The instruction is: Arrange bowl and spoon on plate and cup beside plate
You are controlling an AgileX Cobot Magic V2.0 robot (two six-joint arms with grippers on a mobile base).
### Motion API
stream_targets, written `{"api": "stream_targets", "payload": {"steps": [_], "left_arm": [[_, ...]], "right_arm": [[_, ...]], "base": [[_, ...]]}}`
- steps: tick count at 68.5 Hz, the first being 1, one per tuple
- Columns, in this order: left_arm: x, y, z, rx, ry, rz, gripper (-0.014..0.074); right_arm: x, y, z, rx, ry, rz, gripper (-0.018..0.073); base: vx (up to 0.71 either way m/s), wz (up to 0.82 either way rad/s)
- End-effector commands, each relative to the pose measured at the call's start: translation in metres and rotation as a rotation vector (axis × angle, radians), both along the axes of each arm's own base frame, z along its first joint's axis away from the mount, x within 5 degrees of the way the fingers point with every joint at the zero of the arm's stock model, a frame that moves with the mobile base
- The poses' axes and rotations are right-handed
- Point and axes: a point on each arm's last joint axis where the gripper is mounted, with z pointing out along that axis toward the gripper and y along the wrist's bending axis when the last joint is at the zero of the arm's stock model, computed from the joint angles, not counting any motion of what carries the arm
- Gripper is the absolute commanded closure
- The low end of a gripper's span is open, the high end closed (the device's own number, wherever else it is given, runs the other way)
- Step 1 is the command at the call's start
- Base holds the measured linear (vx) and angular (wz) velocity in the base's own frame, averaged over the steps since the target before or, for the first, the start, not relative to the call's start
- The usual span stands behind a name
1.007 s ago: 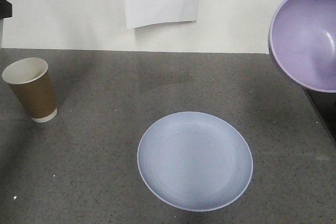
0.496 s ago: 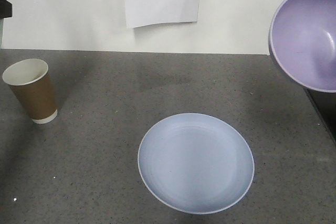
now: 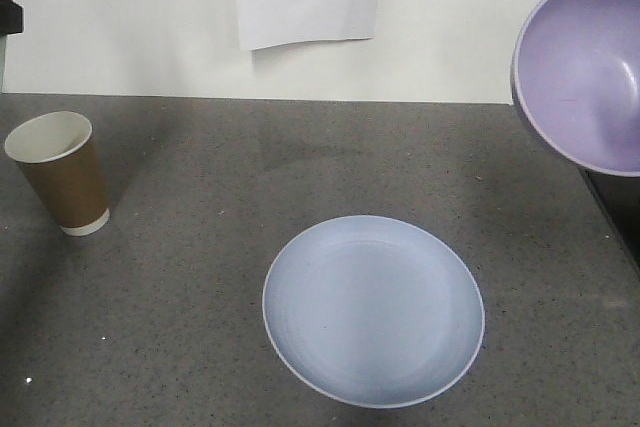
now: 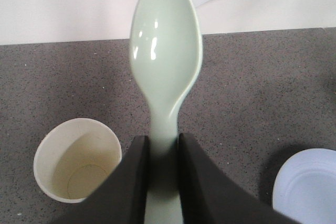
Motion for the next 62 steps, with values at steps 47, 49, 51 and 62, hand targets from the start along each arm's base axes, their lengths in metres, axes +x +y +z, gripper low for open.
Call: {"api": "stream_targets", "payload": {"steps": [47, 49, 51, 62], "left_arm": [[-0.0077, -0.0022, 0.0196, -0.03, -0.104, 0.007, 0.0603], [-0.0077, -0.0022, 0.0196, -0.03, -0.104, 0.007, 0.0603], [-0.0077, -0.0022, 0.0196, -0.03, -0.104, 0.007, 0.0603], [-0.0077, -0.0022, 0.0196, -0.03, -0.104, 0.007, 0.0603]], "right_arm": [[-0.0033, 0.0, 0.0168, 0.006, -0.107, -0.011, 0.057], [-0.0033, 0.0, 0.0168, 0.006, -0.107, -0.011, 0.057], [-0.0033, 0.0, 0.0168, 0.006, -0.107, -0.011, 0.057], [-0.0033, 0.0, 0.0168, 0.006, -0.107, -0.011, 0.057]], "base": [[0.0, 0.0], [0.0, 0.0], [0.0, 0.0], [0.0, 0.0]]}}
